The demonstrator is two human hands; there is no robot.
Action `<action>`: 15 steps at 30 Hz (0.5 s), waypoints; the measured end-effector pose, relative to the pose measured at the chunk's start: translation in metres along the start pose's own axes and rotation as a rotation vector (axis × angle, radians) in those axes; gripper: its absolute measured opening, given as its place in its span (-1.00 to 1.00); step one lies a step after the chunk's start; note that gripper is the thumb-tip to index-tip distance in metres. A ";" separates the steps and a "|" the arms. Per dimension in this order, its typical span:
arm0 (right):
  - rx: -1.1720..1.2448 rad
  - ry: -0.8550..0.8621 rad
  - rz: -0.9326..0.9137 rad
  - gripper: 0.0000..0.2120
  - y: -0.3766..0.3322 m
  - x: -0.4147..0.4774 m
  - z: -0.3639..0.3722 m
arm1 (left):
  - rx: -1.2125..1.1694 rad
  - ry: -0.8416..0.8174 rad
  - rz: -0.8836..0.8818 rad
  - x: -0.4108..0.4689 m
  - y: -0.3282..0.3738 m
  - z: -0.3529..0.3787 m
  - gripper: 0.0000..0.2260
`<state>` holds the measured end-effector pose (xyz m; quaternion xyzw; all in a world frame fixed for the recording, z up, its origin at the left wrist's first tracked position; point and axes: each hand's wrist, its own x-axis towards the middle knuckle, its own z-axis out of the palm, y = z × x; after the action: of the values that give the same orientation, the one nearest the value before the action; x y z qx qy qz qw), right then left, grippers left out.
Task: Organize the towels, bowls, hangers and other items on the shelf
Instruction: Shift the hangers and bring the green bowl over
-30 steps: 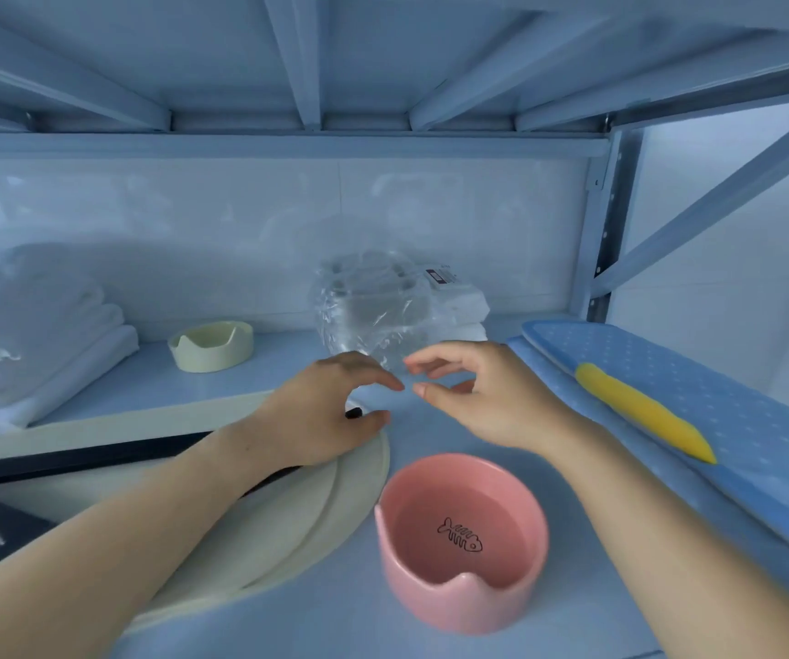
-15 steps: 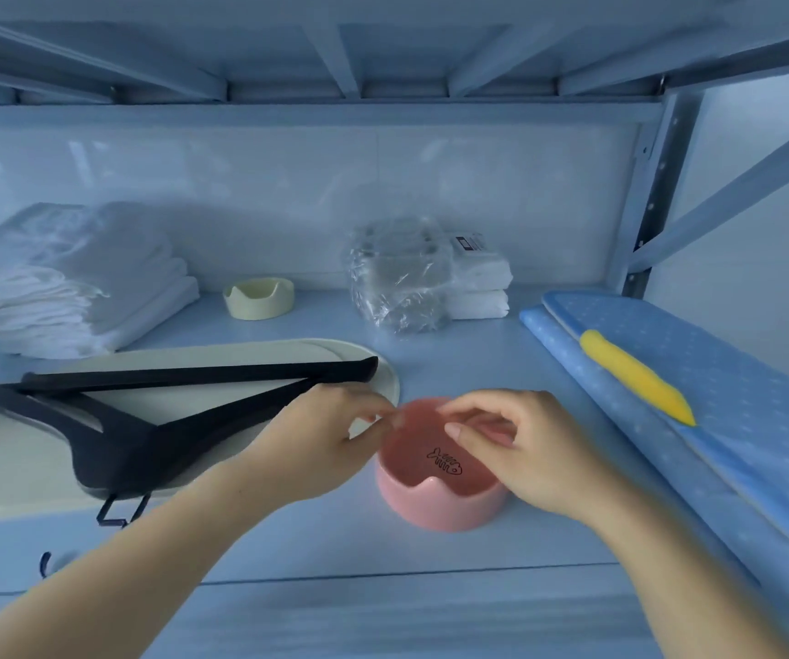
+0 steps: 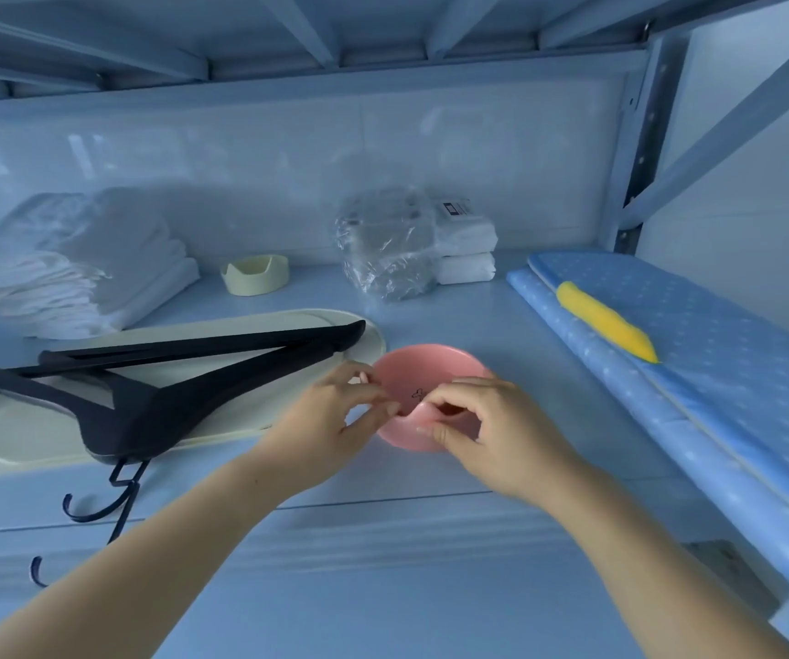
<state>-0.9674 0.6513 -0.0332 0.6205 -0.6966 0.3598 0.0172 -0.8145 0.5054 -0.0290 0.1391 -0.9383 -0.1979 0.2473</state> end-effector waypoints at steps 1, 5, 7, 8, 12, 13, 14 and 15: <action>-0.006 0.008 0.019 -0.92 0.004 0.001 -0.003 | 0.000 -0.009 -0.004 0.004 0.000 0.003 -0.84; -0.071 0.019 0.137 -0.75 0.021 0.012 -0.014 | 0.018 -0.121 0.021 0.026 -0.006 0.015 -0.52; -0.129 0.023 0.201 -0.77 0.029 0.025 -0.017 | 0.018 -0.131 -0.027 0.043 -0.010 0.016 -0.42; -0.170 0.030 0.241 -0.80 0.031 0.032 -0.018 | 0.028 -0.127 -0.047 0.053 -0.013 0.016 -0.40; -0.325 0.023 0.407 -0.88 0.037 0.065 -0.019 | 0.062 -0.132 -0.067 0.089 -0.025 0.024 -0.44; -0.340 0.022 0.440 -0.88 0.037 0.073 -0.020 | 0.072 -0.127 -0.076 0.098 -0.029 0.027 -0.45; -0.344 0.025 0.469 -0.88 0.038 0.082 -0.021 | 0.081 -0.121 -0.092 0.107 -0.032 0.031 -0.45; -0.348 0.027 0.500 -0.86 0.040 0.091 -0.021 | 0.080 -0.106 -0.112 0.115 -0.035 0.035 -0.43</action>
<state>-1.0320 0.5840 0.0065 0.4125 -0.8788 0.2360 0.0432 -0.9235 0.4438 -0.0257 0.1907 -0.9479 -0.1808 0.1800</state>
